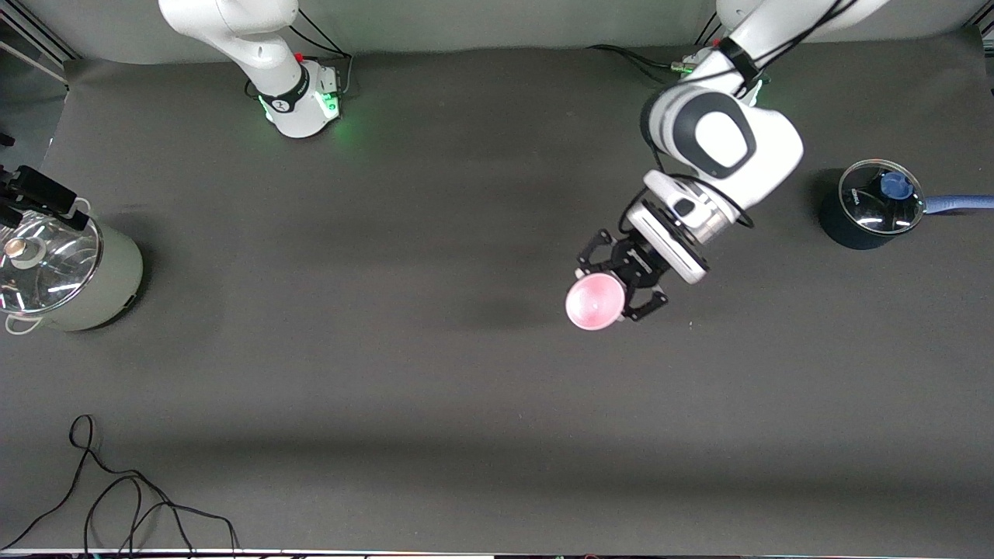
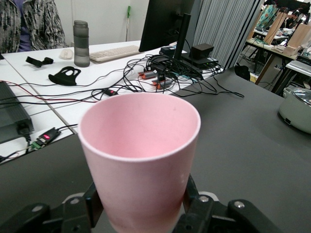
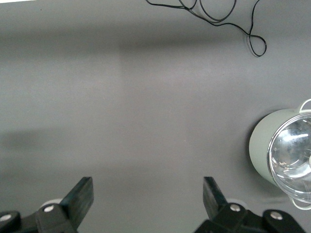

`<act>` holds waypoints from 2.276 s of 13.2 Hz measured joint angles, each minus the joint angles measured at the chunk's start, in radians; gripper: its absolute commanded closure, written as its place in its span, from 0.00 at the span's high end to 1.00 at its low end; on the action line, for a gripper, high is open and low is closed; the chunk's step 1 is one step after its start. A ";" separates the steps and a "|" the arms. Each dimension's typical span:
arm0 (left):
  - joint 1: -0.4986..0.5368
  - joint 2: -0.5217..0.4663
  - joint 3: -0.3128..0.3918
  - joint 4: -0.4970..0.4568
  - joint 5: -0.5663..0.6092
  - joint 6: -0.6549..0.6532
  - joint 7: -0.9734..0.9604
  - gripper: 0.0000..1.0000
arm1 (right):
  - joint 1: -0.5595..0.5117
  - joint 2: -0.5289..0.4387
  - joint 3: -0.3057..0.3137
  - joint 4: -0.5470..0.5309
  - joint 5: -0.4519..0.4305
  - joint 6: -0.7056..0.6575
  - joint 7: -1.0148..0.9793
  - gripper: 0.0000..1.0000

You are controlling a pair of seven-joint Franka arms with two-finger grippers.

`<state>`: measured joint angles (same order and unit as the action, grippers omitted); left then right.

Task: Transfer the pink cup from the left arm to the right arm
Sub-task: 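Lift the pink cup with the left gripper toward the table middle, then reach the right gripper toward the cup held by the left gripper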

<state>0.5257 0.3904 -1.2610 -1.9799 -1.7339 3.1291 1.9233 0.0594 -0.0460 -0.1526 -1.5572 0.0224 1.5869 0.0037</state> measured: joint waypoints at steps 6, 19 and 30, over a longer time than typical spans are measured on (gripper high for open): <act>-0.147 -0.058 -0.071 0.010 -0.008 0.170 -0.188 0.31 | -0.001 0.016 -0.001 -0.002 0.000 -0.019 0.000 1.00; -0.202 -0.106 -0.066 0.026 -0.009 0.254 -0.276 0.32 | 0.163 0.063 0.048 0.139 0.286 -0.080 0.555 1.00; -0.209 -0.106 -0.059 0.030 0.033 0.255 -0.276 0.31 | 0.543 0.385 0.059 0.481 0.276 -0.060 1.365 1.00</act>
<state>0.3169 0.2847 -1.3203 -1.9496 -1.7010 3.3843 1.6470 0.6027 0.3393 -0.0937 -1.0763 0.2987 1.5269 1.3690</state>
